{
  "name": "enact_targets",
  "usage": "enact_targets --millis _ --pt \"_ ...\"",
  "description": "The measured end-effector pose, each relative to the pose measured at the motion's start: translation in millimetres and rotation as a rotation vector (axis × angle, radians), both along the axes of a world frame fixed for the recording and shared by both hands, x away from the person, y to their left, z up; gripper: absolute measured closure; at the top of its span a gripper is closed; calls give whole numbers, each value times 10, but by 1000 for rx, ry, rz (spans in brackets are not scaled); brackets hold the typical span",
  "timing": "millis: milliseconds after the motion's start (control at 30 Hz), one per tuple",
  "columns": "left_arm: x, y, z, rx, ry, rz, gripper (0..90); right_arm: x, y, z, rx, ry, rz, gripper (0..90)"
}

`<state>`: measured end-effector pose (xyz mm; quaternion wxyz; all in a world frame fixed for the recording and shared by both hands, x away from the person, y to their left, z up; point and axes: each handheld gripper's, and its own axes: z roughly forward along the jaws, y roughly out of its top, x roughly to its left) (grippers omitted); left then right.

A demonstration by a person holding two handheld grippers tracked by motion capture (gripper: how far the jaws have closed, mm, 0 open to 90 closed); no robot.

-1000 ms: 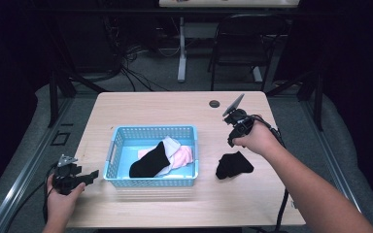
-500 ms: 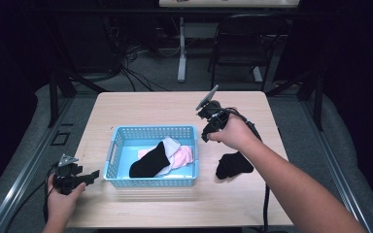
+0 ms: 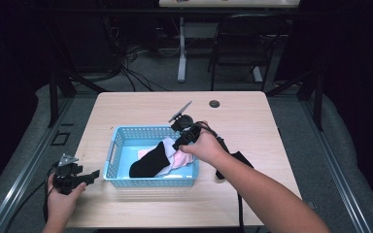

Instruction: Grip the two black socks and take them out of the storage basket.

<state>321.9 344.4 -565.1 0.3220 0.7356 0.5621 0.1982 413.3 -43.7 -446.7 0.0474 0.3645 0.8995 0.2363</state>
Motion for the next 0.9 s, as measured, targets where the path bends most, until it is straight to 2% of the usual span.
enact_targets --millis 167,300,400,700,800,900 --pt "0 1 1 2 1 -4 261 45 170 -177 38 9 -2 626" --pt "0 0 5 3 -2 -5 261 126 282 -294 67 41 -33 596" --pt "2 4 7 1 0 -6 261 210 369 -395 104 65 -83 594" --pt "5 7 7 -1 -1 -6 261 377 471 -542 112 71 -156 591" --pt "6 8 8 -2 -2 -5 261 413 484 -599 96 85 -165 591" --pt "7 7 10 -1 -1 -7 261 441 493 -645 101 108 -182 590"
